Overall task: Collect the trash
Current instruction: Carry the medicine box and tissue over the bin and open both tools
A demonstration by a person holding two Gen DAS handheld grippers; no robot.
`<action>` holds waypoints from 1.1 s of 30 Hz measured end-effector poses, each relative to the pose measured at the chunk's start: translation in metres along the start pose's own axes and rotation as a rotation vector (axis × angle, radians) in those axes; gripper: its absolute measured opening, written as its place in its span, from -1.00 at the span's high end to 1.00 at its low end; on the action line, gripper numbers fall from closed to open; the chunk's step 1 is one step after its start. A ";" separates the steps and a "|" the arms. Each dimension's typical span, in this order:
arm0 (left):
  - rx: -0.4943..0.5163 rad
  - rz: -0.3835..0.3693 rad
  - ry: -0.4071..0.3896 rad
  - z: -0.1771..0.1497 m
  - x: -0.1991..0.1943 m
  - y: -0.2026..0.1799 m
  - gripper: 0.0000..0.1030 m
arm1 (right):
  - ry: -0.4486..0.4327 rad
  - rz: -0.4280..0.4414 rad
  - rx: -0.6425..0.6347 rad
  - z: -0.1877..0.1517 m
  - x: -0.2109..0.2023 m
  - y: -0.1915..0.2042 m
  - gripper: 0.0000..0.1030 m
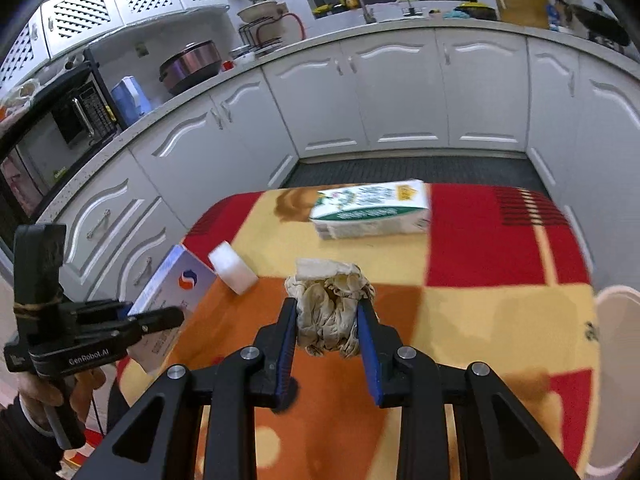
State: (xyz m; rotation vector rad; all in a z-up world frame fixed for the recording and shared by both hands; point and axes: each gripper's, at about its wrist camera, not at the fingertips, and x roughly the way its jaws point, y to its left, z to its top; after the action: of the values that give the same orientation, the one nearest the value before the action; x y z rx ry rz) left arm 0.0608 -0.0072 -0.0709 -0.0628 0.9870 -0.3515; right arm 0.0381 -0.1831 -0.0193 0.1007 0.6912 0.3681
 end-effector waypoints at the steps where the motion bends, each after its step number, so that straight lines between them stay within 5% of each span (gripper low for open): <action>1: 0.017 -0.001 -0.001 0.000 0.001 -0.011 0.64 | -0.003 -0.011 0.004 -0.003 -0.005 -0.004 0.45; 13: 0.206 -0.030 -0.024 0.002 0.020 -0.119 0.64 | -0.040 -0.123 0.137 -0.039 -0.065 -0.076 0.45; 33: 0.321 -0.052 0.008 0.010 0.058 -0.194 0.64 | -0.052 -0.215 0.253 -0.072 -0.104 -0.144 0.45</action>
State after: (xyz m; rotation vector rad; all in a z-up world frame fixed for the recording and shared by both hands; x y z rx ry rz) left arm 0.0473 -0.2091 -0.0716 0.2048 0.9279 -0.5540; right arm -0.0394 -0.3569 -0.0422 0.2722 0.6871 0.0701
